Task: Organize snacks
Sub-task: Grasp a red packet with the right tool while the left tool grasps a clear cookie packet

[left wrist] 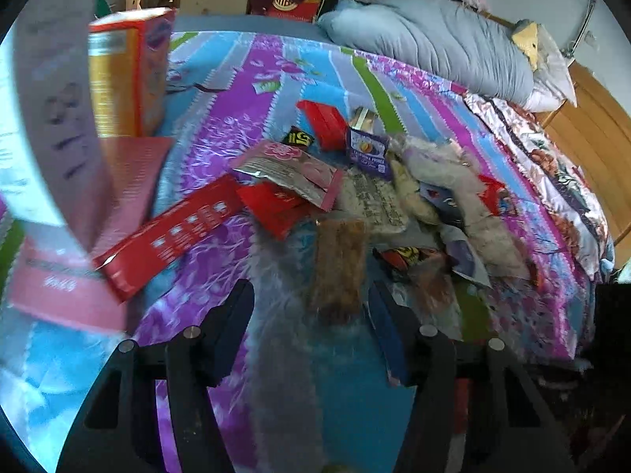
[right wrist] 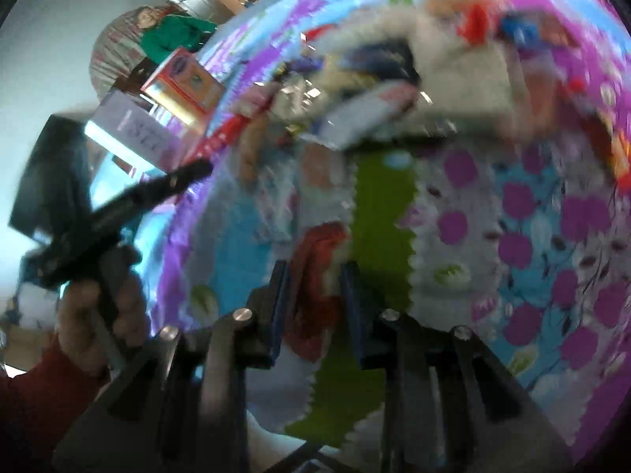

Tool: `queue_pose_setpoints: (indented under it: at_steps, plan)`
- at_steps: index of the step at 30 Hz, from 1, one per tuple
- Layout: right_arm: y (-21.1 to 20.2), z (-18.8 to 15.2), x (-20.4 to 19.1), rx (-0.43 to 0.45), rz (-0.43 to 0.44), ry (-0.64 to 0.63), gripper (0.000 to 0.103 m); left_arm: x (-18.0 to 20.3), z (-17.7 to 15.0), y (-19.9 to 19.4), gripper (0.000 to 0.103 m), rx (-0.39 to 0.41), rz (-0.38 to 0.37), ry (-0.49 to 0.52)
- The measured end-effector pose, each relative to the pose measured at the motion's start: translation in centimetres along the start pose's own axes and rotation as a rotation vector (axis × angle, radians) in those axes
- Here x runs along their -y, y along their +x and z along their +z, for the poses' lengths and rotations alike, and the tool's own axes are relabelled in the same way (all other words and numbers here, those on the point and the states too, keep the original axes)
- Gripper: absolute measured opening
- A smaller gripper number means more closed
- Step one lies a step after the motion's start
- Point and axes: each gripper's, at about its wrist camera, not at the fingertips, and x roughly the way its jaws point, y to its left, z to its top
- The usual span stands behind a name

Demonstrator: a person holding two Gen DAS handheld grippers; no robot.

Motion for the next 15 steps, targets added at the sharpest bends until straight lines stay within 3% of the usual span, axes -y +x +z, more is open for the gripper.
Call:
queue_pose_setpoints:
  at_steps: [1, 2, 4, 7, 9, 12, 15]
  plan:
    - [0.1, 0.1, 0.1, -0.001, 0.006, 0.008, 0.031, 0.1, 0.2, 0.5, 0.061, -0.005, -0.006, -0.004]
    - [0.2, 0.2, 0.2, 0.004, 0.007, 0.015, 0.043, 0.3, 0.4, 1.0, 0.061, -0.006, -0.01, -0.002]
    - [0.1, 0.3, -0.3, 0.015, 0.012, 0.01, 0.054, 0.7, 0.7, 1.9, 0.061, -0.011, 0.0, 0.012]
    - [0.8, 0.3, -1.5, 0.01, -0.048, -0.023, 0.058, 1.5, 1.0, 3.4, 0.061, -0.023, 0.009, 0.035]
    - [1.3, 0.3, -2.3, 0.007, -0.113, -0.056, 0.058, 1.7, 1.0, 4.3, 0.061, -0.033, 0.04, 0.048]
    - [2.5, 0.0, -3.7, 0.003, -0.213, -0.125, 0.056, 1.6, 0.8, 5.1, 0.043, -0.037, 0.084, 0.059]
    - [2.7, -0.4, -4.1, 0.014, -0.25, -0.162, 0.048, 1.5, 0.5, 4.5, 0.036, -0.041, 0.094, 0.074]
